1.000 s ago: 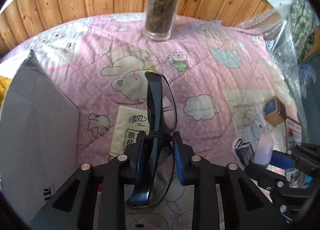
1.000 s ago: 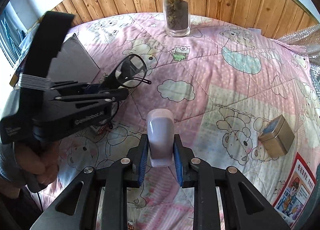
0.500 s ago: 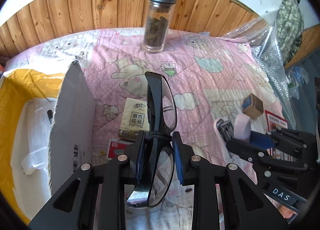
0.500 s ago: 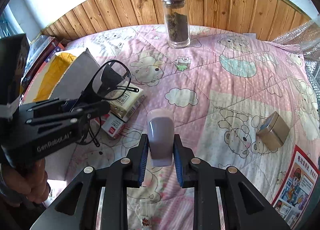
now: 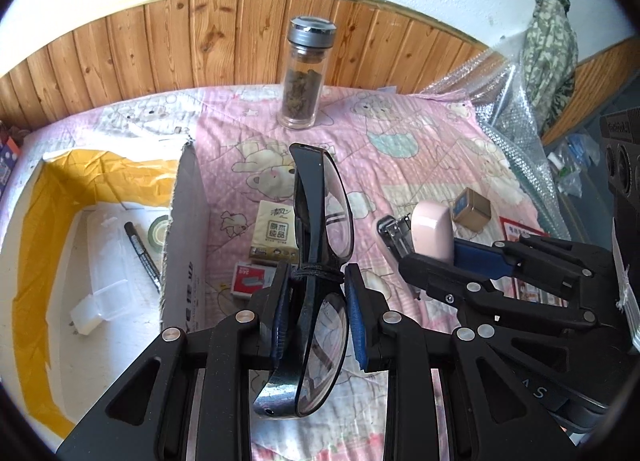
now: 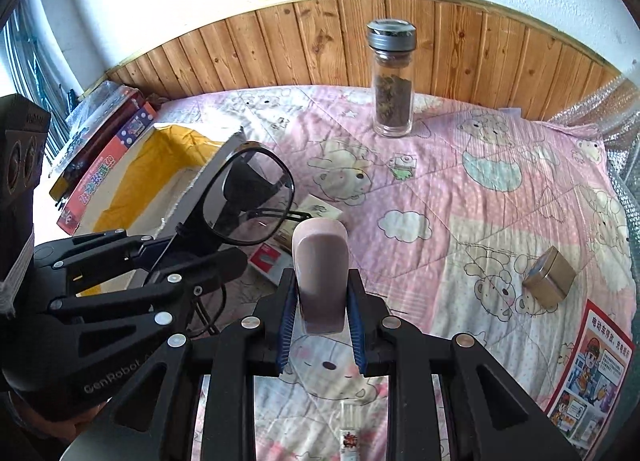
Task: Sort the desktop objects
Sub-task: 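Carry the glasses and stapler with both tools over the yellow-lined cardboard box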
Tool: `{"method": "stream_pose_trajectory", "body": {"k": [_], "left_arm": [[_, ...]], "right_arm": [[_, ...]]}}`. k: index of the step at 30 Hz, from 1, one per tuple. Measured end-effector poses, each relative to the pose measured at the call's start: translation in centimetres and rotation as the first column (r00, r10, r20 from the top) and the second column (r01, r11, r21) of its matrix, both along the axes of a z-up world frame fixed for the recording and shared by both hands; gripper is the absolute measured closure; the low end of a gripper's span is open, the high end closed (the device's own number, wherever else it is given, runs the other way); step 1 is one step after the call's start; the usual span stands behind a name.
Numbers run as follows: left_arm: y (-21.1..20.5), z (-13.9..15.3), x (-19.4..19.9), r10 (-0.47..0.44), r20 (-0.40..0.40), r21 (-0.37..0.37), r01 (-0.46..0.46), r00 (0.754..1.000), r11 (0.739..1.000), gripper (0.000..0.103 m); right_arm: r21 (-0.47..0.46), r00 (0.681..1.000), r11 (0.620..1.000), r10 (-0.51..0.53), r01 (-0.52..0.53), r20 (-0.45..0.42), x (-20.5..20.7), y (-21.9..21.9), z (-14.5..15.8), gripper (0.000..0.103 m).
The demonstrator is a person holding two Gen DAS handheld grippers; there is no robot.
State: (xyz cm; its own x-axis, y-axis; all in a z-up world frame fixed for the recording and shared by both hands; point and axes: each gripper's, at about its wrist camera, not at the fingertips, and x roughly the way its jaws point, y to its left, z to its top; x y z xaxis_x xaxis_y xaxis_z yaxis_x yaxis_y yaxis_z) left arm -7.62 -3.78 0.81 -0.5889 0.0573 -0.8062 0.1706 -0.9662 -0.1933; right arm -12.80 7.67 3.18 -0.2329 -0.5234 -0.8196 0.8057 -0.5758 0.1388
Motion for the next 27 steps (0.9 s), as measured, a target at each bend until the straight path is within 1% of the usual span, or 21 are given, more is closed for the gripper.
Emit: {"method": "stream_pose_trajectory", "body": {"k": [9, 13, 18, 27], "left_arm": [[-1.5, 1.6, 2.5, 0.013, -0.029, 0.015, -0.013, 0.999, 1.0, 0.076], [-2.4, 2.5, 3.8, 0.024, -0.038, 0.004, -0.024, 0.999, 1.0, 0.076], [-3.9, 2.5, 5.9, 0.043, -0.032, 0.001, -0.043, 0.999, 0.999, 0.076], [-8.2, 1.5, 8.1, 0.128, -0.036, 0.078, -0.125, 0.991, 0.989, 0.076]], "right_arm": [[-0.055, 1.0, 0.998, -0.008, 0.006, -0.022, 1.9, -0.7, 2.2, 0.077], [-0.091, 1.0, 0.996, 0.004, -0.007, -0.03, 3.1, -1.3, 3.5, 0.077], [-0.117, 0.999, 0.993, 0.019, -0.022, -0.034, 4.3, -2.5, 4.4, 0.077], [-0.101, 0.997, 0.993, 0.062, -0.066, -0.044, 6.3, -4.7, 3.7, 0.078]]}}
